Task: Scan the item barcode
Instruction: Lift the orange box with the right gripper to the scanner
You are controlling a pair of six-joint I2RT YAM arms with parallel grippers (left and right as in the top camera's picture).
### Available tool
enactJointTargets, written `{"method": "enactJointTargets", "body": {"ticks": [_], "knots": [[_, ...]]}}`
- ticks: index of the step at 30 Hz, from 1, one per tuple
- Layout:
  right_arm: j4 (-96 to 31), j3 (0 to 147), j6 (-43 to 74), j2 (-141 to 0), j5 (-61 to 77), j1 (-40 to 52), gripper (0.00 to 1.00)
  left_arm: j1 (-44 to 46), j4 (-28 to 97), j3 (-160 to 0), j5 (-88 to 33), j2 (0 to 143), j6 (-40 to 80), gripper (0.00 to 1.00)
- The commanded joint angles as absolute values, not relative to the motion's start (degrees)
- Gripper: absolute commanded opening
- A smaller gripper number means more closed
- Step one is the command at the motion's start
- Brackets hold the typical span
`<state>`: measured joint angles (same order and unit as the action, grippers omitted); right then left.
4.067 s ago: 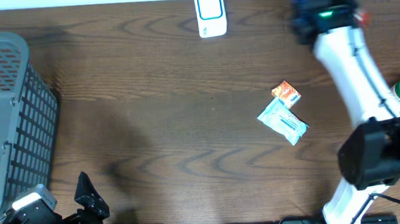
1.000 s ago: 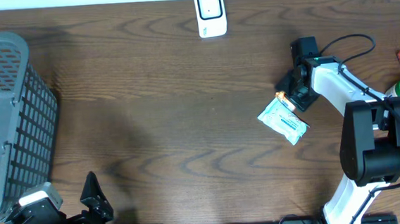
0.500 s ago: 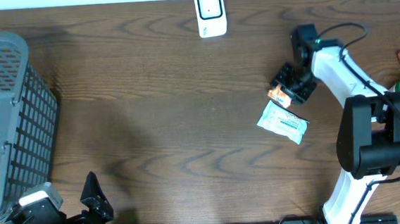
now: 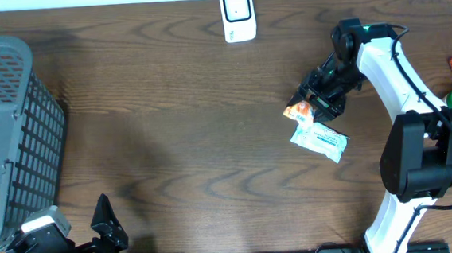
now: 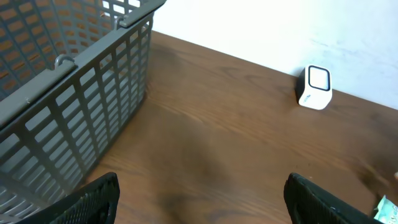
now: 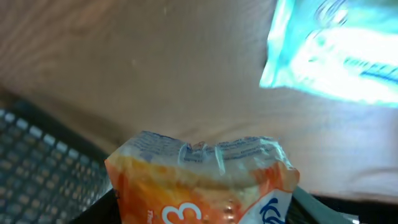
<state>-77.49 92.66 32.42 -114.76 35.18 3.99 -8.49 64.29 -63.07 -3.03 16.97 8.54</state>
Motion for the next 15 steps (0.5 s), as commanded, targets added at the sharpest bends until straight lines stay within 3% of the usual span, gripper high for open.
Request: {"method": "enactJointTargets", "body": {"ticks": [1, 5, 15], "knots": [[-77.9, 93.3, 28.0, -114.7, 40.6, 4.2, 0.55, -8.3, 64.3, -63.2, -2.8, 16.7, 7.6, 0.85], [-78.3, 93.3, 23.6, -114.7, 47.0, 4.2, 0.5, -8.3, 64.3, -63.2, -2.8, 16.7, 7.6, 0.85], [-77.1, 93.3, 22.2, -114.7, 49.2, 4.3, 0.54, -8.3, 64.3, -63.2, -2.8, 16.7, 7.6, 0.85]]}}
